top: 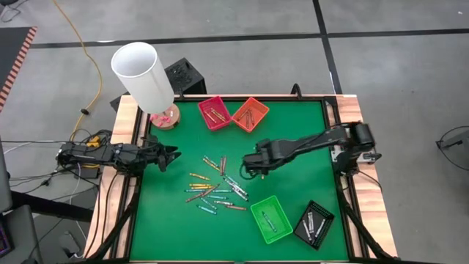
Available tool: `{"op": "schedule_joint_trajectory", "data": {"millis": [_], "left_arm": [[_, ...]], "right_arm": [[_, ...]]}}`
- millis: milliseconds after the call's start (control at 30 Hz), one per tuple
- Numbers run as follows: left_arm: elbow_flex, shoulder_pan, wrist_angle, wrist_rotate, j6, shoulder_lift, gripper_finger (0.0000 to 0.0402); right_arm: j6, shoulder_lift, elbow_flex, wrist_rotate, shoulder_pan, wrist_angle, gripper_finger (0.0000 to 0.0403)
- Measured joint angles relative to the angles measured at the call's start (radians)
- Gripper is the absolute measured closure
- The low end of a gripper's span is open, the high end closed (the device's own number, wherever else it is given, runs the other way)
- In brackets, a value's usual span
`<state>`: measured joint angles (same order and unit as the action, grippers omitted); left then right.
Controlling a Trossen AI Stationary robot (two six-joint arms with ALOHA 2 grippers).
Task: Sort crayons
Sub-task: Put the light green crayon into the red bin
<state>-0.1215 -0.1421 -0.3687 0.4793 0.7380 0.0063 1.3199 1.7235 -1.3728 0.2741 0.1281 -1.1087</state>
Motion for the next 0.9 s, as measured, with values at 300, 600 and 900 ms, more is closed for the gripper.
{"op": "schedule_joint_trajectory", "data": {"millis": [300,600,900], "left_arm": [[0.0,0.0,0.0,0.009,0.034,0.0,0.0186],[0.0,0.0,0.001,0.045,0.066,0.0,0.0186],[0.0,0.0,0.0,0.045,0.072,0.0,0.0186]], "right_arm": [[0.063,-0.003,0.196,-0.003,-0.009,0.241,0.0284],[0.008,0.096,0.197,-0.006,-0.026,0.32,0.0284],[-0.045,0.123,0.194,-0.105,-0.054,0.35,0.0296]]}}
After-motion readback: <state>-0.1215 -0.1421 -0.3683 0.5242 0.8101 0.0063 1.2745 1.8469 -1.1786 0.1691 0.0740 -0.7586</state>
